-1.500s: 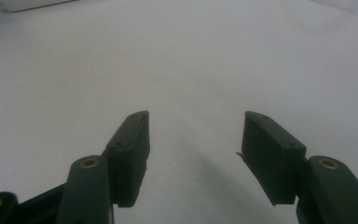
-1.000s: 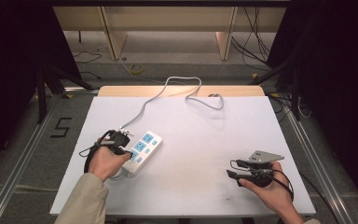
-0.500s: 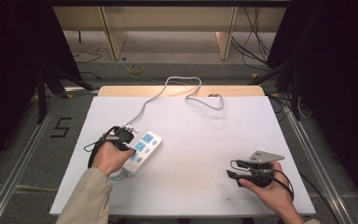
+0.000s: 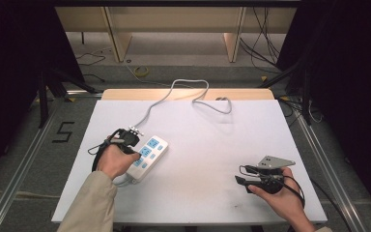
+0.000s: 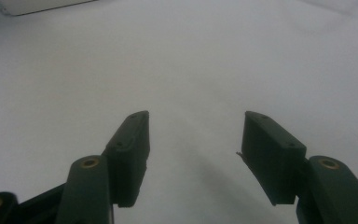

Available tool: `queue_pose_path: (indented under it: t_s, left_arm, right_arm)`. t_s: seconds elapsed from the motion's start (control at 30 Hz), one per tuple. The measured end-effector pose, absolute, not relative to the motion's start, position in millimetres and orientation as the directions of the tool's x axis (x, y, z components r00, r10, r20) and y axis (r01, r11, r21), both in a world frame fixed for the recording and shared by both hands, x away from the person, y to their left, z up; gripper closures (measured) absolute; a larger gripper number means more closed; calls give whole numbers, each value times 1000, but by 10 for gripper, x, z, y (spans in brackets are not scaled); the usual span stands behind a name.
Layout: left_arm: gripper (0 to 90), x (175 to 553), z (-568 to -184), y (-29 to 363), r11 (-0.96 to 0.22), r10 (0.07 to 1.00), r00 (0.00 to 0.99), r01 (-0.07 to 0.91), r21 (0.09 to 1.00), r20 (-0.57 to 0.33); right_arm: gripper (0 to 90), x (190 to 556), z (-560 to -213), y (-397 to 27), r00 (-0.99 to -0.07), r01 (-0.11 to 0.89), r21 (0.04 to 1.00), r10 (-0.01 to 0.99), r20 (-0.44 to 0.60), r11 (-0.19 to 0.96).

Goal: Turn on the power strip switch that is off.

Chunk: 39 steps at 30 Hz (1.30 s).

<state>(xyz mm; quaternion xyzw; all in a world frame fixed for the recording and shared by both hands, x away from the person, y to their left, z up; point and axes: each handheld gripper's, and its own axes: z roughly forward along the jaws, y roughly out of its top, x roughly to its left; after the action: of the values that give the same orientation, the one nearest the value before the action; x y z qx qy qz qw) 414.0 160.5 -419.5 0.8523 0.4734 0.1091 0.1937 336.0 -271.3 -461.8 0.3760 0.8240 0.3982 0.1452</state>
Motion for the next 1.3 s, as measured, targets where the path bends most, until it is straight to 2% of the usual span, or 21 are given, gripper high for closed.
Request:
queue_pose_path:
  t_s: [1.3]
  left_arm:
    - [899, 4340, -4141, 1520, -482, 848, 529, 763, 430, 12]
  right_arm:
    - [424, 3363, -4618, -2715, -678, 501, 767, 733, 59, 402]
